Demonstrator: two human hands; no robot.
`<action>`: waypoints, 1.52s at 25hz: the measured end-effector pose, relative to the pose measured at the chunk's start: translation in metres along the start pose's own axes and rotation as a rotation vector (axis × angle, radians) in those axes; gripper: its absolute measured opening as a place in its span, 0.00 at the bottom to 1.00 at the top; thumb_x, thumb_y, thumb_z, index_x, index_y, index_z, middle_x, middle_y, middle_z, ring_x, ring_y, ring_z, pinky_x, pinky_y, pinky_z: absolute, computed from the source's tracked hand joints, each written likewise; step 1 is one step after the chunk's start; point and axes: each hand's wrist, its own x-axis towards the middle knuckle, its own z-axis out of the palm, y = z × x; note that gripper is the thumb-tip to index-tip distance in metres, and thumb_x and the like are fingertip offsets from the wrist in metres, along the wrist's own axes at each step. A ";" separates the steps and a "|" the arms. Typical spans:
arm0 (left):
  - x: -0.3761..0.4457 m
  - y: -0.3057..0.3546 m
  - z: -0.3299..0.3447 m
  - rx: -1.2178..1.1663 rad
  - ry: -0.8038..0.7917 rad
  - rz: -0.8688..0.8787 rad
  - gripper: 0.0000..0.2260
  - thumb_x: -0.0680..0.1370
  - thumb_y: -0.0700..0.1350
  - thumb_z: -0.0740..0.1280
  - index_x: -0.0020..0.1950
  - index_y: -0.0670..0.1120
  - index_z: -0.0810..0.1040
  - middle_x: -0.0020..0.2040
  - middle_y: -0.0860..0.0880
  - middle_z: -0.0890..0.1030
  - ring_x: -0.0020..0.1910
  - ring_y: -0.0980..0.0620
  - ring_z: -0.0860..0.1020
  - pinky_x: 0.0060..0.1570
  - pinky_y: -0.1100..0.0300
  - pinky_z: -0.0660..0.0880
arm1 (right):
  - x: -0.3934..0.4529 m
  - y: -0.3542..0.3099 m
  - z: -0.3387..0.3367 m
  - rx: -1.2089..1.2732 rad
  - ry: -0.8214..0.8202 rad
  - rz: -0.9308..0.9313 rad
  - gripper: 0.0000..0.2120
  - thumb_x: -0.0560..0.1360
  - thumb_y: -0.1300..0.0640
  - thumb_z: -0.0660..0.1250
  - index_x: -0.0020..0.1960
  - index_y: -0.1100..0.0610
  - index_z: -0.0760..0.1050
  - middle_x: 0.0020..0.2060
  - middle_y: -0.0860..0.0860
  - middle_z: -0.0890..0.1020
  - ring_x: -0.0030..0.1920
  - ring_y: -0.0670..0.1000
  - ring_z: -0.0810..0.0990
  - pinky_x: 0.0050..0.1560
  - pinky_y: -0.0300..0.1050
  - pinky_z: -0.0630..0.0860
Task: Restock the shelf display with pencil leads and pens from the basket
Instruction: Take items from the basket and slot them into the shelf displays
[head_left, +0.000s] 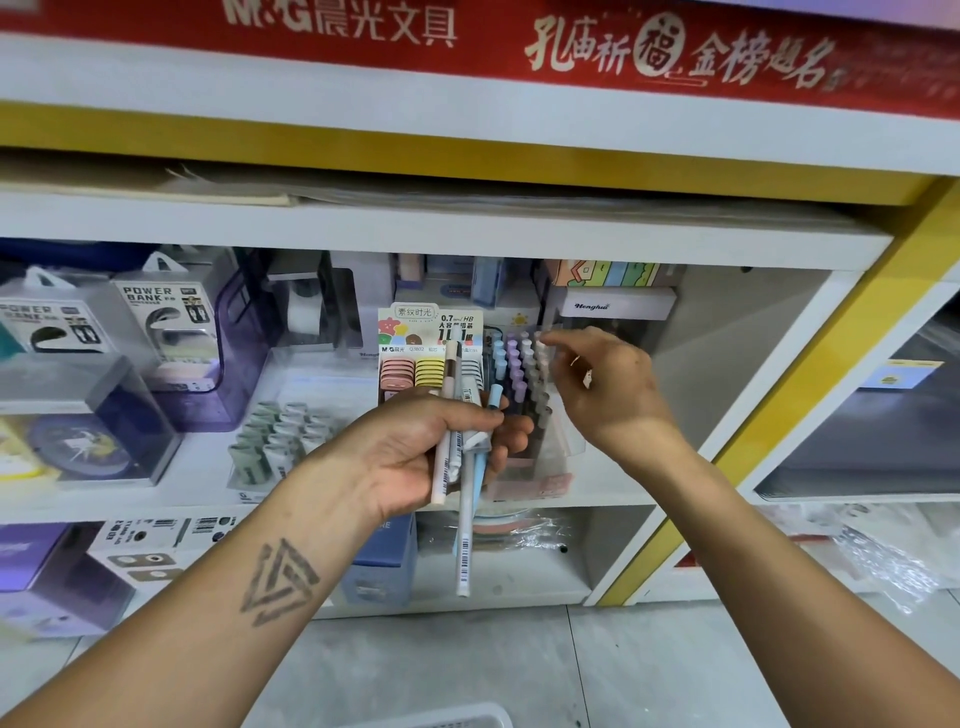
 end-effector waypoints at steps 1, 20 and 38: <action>-0.001 0.001 0.000 0.000 -0.006 0.009 0.08 0.74 0.29 0.65 0.52 0.34 0.80 0.48 0.35 0.84 0.39 0.45 0.84 0.36 0.58 0.81 | 0.000 -0.007 -0.001 0.102 -0.002 0.050 0.11 0.79 0.59 0.66 0.57 0.48 0.82 0.44 0.46 0.83 0.41 0.43 0.78 0.45 0.39 0.76; -0.011 0.010 -0.021 -0.088 0.221 0.077 0.05 0.78 0.29 0.62 0.50 0.37 0.73 0.38 0.37 0.83 0.30 0.46 0.82 0.28 0.62 0.78 | 0.012 -0.047 -0.015 0.626 0.243 0.212 0.05 0.77 0.64 0.69 0.43 0.59 0.77 0.32 0.54 0.82 0.30 0.52 0.81 0.34 0.47 0.81; -0.009 0.012 -0.018 -0.135 0.220 0.116 0.07 0.77 0.30 0.64 0.52 0.39 0.73 0.37 0.39 0.82 0.29 0.50 0.79 0.27 0.63 0.75 | -0.004 -0.031 0.017 0.108 -0.108 -0.165 0.02 0.74 0.59 0.70 0.46 0.53 0.78 0.32 0.39 0.79 0.41 0.37 0.79 0.41 0.33 0.76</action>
